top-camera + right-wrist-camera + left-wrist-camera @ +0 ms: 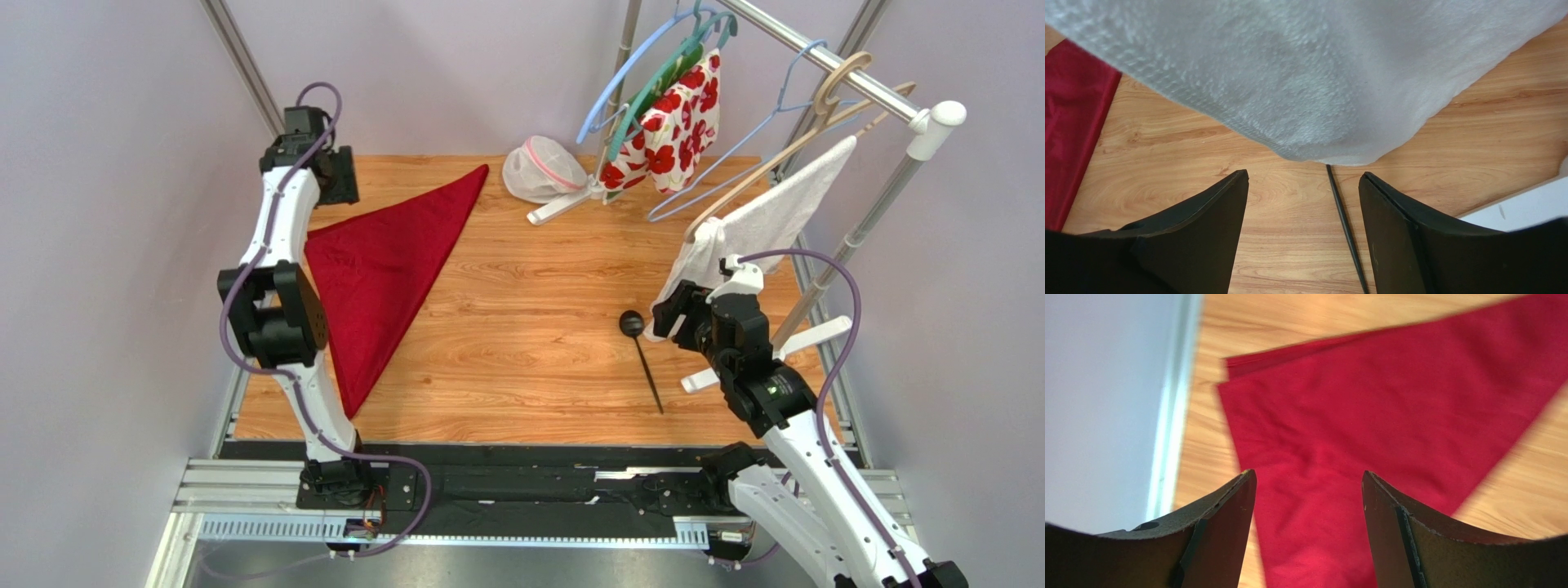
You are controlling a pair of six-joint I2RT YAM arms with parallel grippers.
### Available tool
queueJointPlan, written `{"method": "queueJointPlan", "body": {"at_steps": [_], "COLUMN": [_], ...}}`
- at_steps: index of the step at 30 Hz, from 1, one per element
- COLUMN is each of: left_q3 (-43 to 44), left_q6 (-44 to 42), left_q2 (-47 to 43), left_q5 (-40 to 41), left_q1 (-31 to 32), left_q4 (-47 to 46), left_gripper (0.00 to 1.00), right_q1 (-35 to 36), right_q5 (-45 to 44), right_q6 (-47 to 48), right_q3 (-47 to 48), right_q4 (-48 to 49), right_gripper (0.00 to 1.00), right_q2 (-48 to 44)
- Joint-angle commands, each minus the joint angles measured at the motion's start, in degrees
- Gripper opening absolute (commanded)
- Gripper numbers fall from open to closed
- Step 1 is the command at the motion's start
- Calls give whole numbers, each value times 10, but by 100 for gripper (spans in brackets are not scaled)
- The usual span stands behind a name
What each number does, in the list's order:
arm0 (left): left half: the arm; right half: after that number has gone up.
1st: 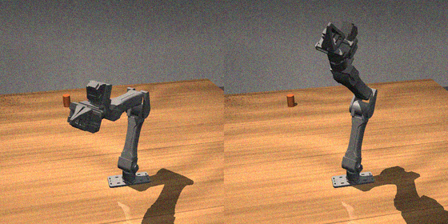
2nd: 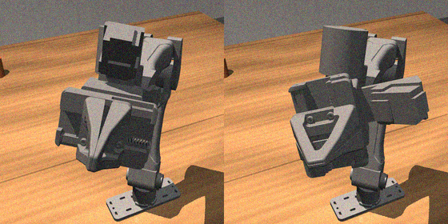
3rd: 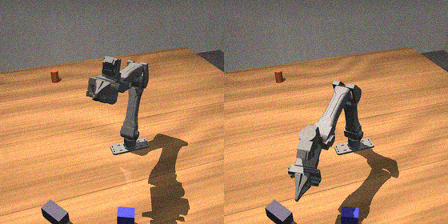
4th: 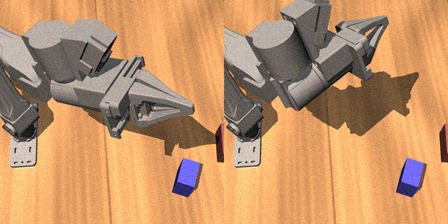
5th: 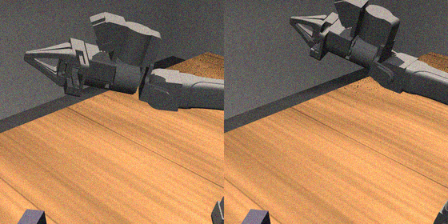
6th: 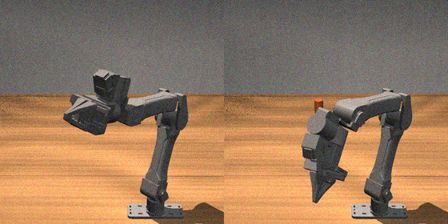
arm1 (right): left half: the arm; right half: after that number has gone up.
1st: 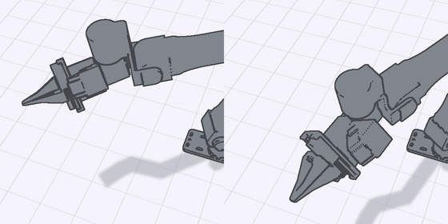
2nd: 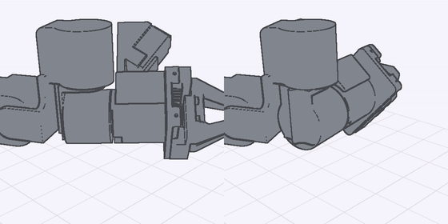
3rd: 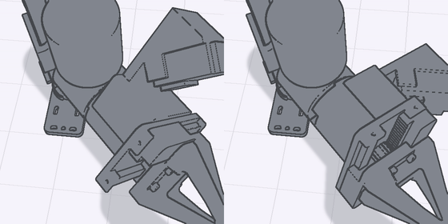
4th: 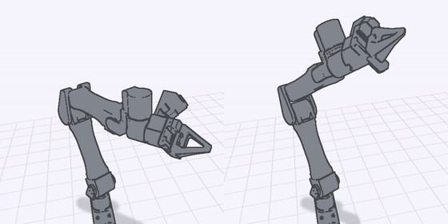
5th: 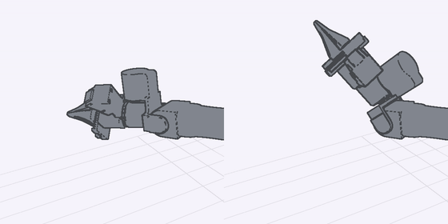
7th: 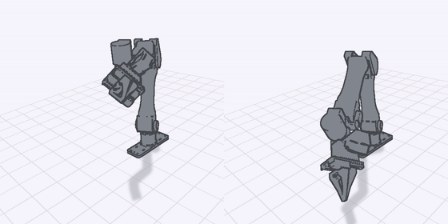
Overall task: Fold the napkin, place the utensils inside, and roll it up
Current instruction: Fold the napkin
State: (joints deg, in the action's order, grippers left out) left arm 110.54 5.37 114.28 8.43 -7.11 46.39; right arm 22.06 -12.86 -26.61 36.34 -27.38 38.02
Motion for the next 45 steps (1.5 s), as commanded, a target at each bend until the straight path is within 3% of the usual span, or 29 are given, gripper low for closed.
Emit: {"method": "queueJointPlan", "body": {"at_steps": [1,5,9,12,15,19,25,34,41,45], "left_q3": [-82,-163,-213,-272,-305,-335,-372,-393,-399,-400], "left_q6": [81,119,117,99,81,65,25,59,69,62], "left_q2": [-91,-115,-158,-227,-282,-346,-414,-412,-413,-432], "left_q5": [-71,-126,-141,-91,-90,-125,-58,-150,-167,-143], "left_q1": [104,169,195,192,172,141,95,37,36,37], "left_q4": [-81,-111,-108,-111,-94,-75,-77,-93,-91,-93], "left_gripper": [72,72,71,72,72,72,73,71,70,70], "right_q1": [28,74,132,173,183,179,144,136,218,263], "right_q5": [32,13,-15,-51,-54,-57,-83,5,91,147], "right_q6": [-32,-45,-48,-34,-26,4,38,62,20,-75], "right_q3": [-7,0,-1,6,13,36,80,141,221,269], "right_q4": [53,58,58,57,55,39,-12,9,116,191], "right_gripper": [69,68,68,67,66,66,63,62,62,61], "right_q2": [4,20,48,88,143,217,313,362,461,538]}}
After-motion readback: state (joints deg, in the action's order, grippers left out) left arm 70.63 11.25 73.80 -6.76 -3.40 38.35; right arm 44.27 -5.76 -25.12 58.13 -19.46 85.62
